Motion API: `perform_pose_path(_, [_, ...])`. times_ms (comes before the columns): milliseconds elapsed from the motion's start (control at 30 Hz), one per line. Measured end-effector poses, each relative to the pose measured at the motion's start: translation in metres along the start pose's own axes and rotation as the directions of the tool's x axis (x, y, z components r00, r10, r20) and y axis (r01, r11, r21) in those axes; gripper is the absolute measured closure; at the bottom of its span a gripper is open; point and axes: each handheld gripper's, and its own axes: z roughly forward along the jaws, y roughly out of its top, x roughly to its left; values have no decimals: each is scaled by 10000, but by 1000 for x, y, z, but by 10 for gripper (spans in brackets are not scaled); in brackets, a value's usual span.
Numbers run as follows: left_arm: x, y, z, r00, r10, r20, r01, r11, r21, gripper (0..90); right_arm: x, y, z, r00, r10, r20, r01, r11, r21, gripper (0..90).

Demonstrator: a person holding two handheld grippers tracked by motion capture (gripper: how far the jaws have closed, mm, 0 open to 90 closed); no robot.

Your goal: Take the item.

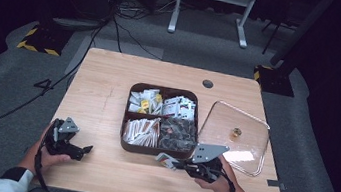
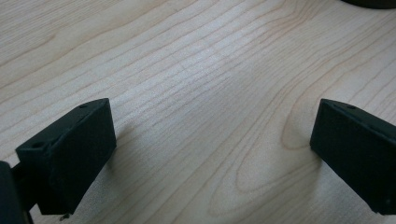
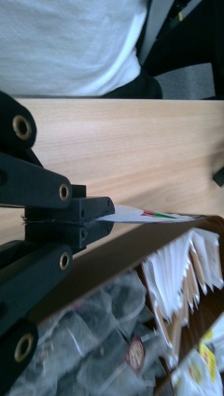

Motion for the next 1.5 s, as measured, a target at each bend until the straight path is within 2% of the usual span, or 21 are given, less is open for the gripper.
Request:
perform_pose_path(400, [0, 0, 0, 10000, -6, -1, 6, 10000, -2, 5, 5, -11, 22, 9981, 206, -582, -165, 9974, 697, 900])
perform_pose_path(700, [0, 0, 0, 10000, 1, -1, -1, 10000, 2, 5, 0, -17, 29, 9966, 591, -571, -539, 9946, 883, 864])
perform_pose_path(733, [0, 0, 0, 10000, -8, 9, 8, 10000, 0, 5, -1, -17, 28, 9970, 662, -406, -625, 9943, 867, 805])
perform_pose_path(767, [0, 0, 0, 10000, 12, 11, -12, 10000, 9, 5, -1, -17, 28, 9970, 662, -406, -625, 9943, 867, 805])
perform_pose_path(833, [0, 0, 0, 10000, -10, 8, 10, 10000, -1, 5, -5, -17, 26, 9966, 806, -153, -789, 9928, 905, 726])
perform_pose_path(867, [0, 0, 0, 10000, -10, 8, 10, 10000, -1, 5, -5, -17, 26, 9966, 806, -153, -789, 9928, 905, 726])
perform_pose_path(900, [0, 0, 0, 10000, -7, 8, 7, 10000, 0, 5, -6, -17, 26, 9965, 830, 49, -831, 9928, 865, 682])
perform_pose_path(967, [0, 0, 0, 10000, -8, 11, 8, 10000, 1, 5, -8, -17, 22, 9955, 891, 326, -916, 9924, 821, 651])
perform_pose_path(1133, [0, 0, 0, 10000, -14, 0, 14, 10000, -3, 5, -10, -13, 13, 9945, 700, 778, -743, 9958, 532, 532])
perform_pose_path(1367, [0, 0, 0, 10000, -11, 9, 11, 10000, -2, 5, -15, -11, 3, 9890, 534, 1377, -600, 9972, 439, 460])
perform_pose_path(1400, [0, 0, 0, 10000, -7, 9, 7, 10000, -1, 5, -16, -11, 1, 9874, 521, 1496, -588, 9974, 409, 448])
perform_pose_path(1433, [0, 0, 0, 10000, -10, 11, 10, 10000, 0, 5, -19, -11, -4, 9816, 465, 1850, -543, 9978, 370, 429])
perform_pose_path(1500, [0, 0, 0, 10000, -14, 2, 14, 10000, -3, 5, -20, -12, -7, 9800, 517, 1920, -586, 9978, 307, 424])
